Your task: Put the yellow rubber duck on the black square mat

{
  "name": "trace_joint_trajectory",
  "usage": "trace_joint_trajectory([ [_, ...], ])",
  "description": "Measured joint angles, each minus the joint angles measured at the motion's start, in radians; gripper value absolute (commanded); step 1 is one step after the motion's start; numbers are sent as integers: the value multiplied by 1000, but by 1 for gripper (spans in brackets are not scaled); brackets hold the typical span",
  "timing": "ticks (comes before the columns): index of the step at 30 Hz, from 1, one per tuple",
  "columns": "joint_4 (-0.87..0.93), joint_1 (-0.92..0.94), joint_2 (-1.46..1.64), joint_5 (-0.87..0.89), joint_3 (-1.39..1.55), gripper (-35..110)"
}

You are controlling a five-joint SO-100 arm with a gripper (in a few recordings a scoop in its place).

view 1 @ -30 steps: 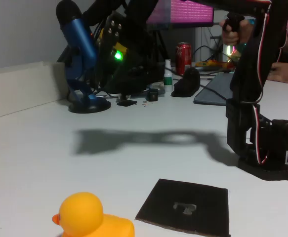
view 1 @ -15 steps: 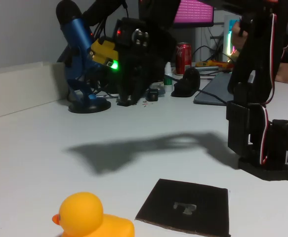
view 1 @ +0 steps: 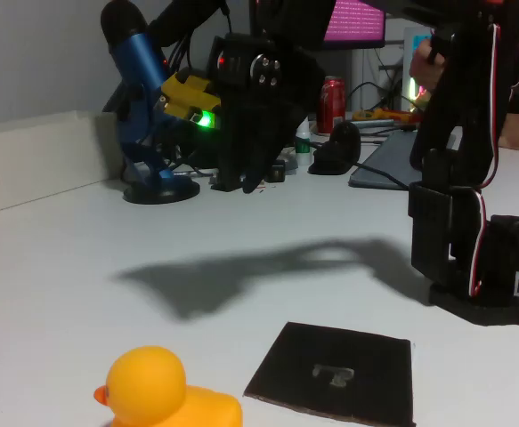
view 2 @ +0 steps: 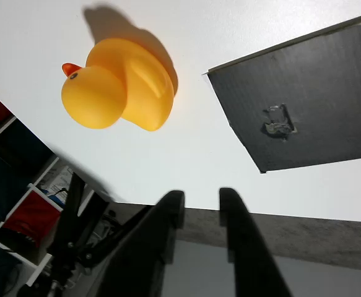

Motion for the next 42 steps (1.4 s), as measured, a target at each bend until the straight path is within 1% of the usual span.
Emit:
trace_joint_trajectory([
  [8, -124, 0, 0, 0, 0, 6],
  [13, -133, 0, -12, 0, -57, 6],
  [25, -130, -2, -310, 3, -410, 6],
  [32, -130, -11, -451, 5, -479, 6],
  [36, -120, -66, -526, 5, -482, 6],
  [42, 2, -169, -589, 5, -489, 6],
])
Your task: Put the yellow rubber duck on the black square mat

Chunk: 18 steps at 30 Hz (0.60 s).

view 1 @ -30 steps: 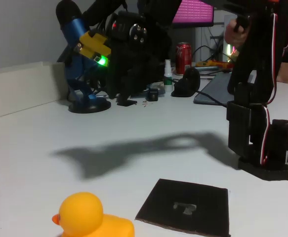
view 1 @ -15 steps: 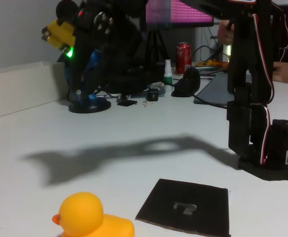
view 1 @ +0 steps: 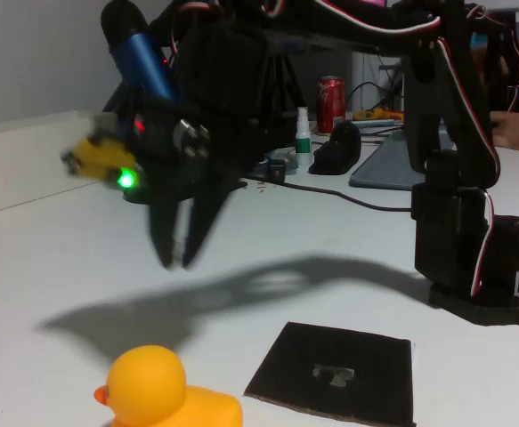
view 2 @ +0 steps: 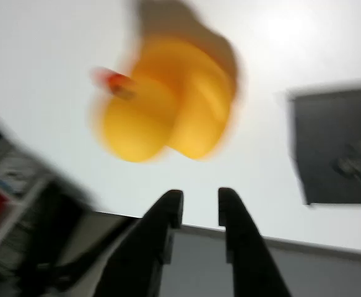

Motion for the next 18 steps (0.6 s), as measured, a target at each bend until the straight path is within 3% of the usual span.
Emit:
trace_joint_trajectory([
  [12, 75, -87, -23, 0, -6, 7],
  [18, 75, -87, -23, 0, -6, 26],
])
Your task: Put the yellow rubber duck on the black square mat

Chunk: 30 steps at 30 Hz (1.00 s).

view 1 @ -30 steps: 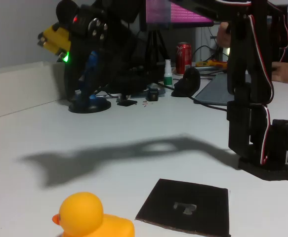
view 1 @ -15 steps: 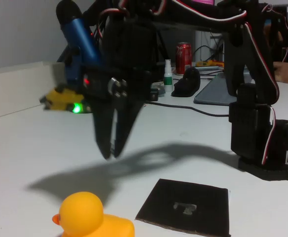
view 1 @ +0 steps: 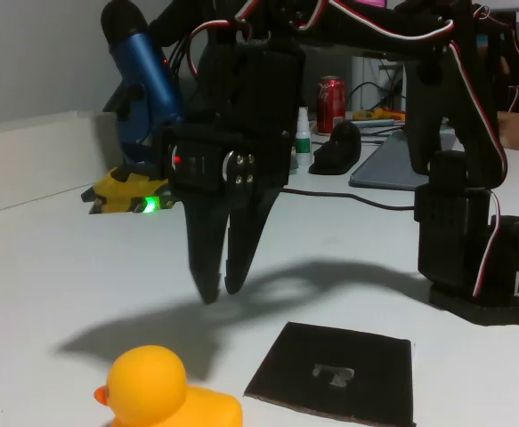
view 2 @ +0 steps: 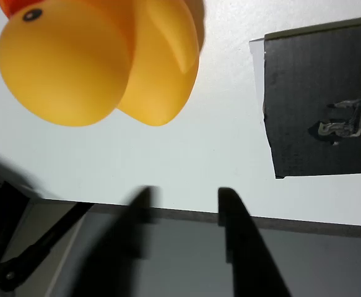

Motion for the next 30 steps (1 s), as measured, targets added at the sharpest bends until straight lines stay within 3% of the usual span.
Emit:
trace_joint_trajectory([
  [5, 0, 0, 0, -5, 0, 41],
  [30, -110, 0, -126, -2, -114, 42],
])
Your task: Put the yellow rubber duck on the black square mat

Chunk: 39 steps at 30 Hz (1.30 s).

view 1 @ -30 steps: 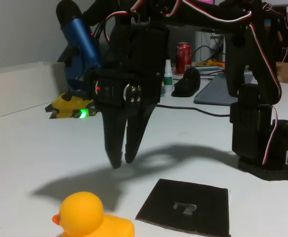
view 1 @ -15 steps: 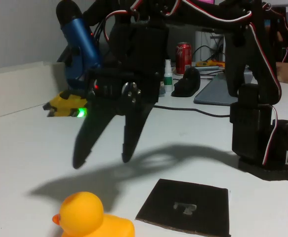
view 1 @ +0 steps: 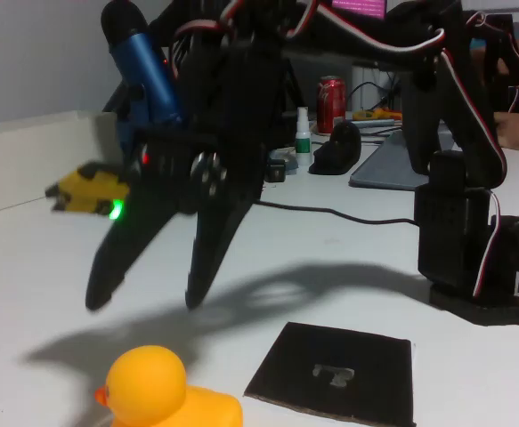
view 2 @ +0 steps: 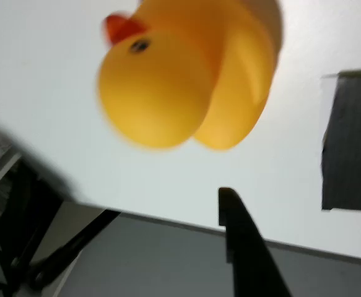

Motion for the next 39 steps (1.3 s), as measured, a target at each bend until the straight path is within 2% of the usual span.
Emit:
trace_joint_trajectory([
  [27, 81, -12, -104, 0, -9, 42],
  [39, 77, -94, -104, 0, -9, 42],
])
